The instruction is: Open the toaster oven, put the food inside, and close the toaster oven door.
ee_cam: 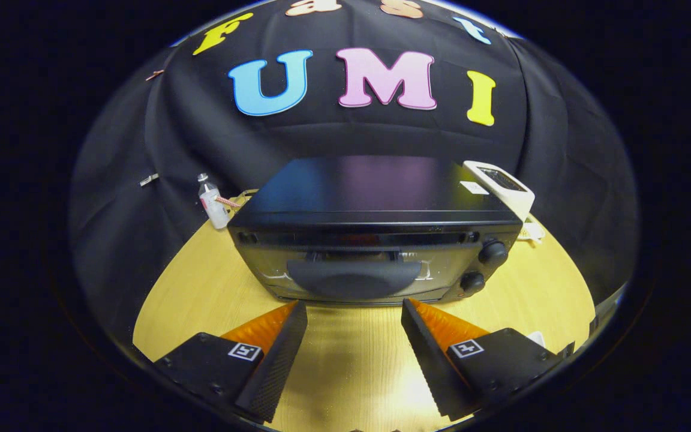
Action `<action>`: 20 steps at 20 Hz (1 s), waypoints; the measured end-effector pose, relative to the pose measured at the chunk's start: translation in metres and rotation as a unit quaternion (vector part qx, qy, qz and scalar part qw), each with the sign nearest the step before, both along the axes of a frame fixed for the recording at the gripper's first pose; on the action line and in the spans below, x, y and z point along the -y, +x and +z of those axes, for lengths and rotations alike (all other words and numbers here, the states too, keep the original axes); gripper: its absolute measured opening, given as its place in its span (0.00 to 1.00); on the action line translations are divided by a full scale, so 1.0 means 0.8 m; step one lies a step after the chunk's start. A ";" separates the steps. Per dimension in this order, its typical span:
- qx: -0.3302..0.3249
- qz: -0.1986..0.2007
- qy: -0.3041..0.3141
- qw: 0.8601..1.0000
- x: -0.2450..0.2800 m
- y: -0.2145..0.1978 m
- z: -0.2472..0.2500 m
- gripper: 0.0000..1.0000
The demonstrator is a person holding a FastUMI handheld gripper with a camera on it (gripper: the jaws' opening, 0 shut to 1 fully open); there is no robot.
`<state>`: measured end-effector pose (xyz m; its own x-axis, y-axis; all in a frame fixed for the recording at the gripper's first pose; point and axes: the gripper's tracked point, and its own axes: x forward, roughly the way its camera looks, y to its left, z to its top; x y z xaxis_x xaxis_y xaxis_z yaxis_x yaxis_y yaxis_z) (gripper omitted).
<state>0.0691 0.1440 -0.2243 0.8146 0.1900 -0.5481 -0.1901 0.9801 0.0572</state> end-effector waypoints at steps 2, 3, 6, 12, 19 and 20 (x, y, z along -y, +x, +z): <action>-0.001 -0.026 0.019 0.999 0.007 0.020 0.005 0.98; -0.005 -0.030 0.029 0.999 0.005 0.020 0.008 0.98; 0.011 -0.016 0.018 1.000 0.007 0.013 0.015 0.99; 0.046 -0.015 0.045 0.998 0.022 0.000 0.072 0.98; 0.114 -0.034 0.048 0.992 0.070 -0.004 0.173 0.98; 0.132 -0.031 0.035 0.990 0.079 -0.005 0.192 0.98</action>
<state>0.0653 0.0809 -0.0707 0.9391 0.1647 -0.3015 -0.1465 0.9858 0.0822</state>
